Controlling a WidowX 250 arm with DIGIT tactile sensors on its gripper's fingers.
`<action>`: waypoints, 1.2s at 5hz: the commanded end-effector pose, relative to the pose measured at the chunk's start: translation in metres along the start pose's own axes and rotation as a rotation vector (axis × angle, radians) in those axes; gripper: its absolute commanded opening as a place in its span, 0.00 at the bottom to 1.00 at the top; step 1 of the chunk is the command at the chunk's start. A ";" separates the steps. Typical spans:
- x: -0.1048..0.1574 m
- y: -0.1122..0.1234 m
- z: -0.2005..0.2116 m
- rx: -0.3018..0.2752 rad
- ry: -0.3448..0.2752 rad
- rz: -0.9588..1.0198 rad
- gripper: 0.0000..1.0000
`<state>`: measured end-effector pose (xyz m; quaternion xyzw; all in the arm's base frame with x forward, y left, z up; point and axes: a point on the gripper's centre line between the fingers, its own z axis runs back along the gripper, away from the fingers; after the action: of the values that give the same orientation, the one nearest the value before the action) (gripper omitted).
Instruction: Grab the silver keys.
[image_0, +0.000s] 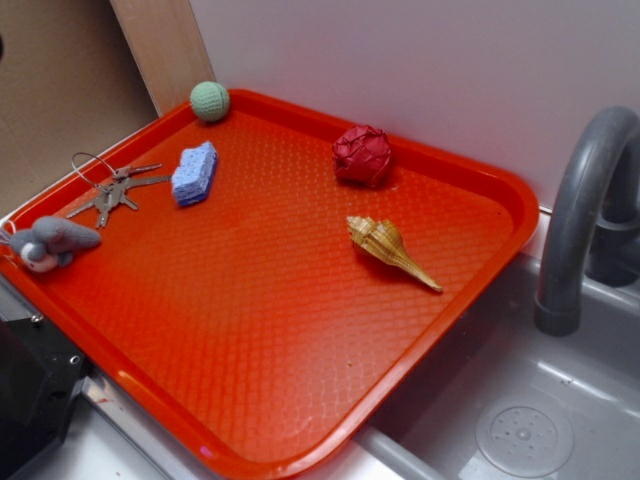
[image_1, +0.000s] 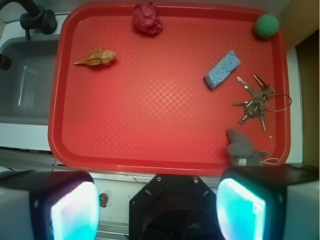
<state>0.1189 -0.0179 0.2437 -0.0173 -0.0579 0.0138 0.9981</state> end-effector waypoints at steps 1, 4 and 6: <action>0.000 0.000 0.000 0.000 0.000 0.000 1.00; 0.006 0.159 -0.071 0.252 -0.064 0.729 1.00; -0.011 0.176 -0.108 0.204 -0.197 1.027 1.00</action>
<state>0.1334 0.1507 0.1265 0.0559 -0.1269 0.4950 0.8578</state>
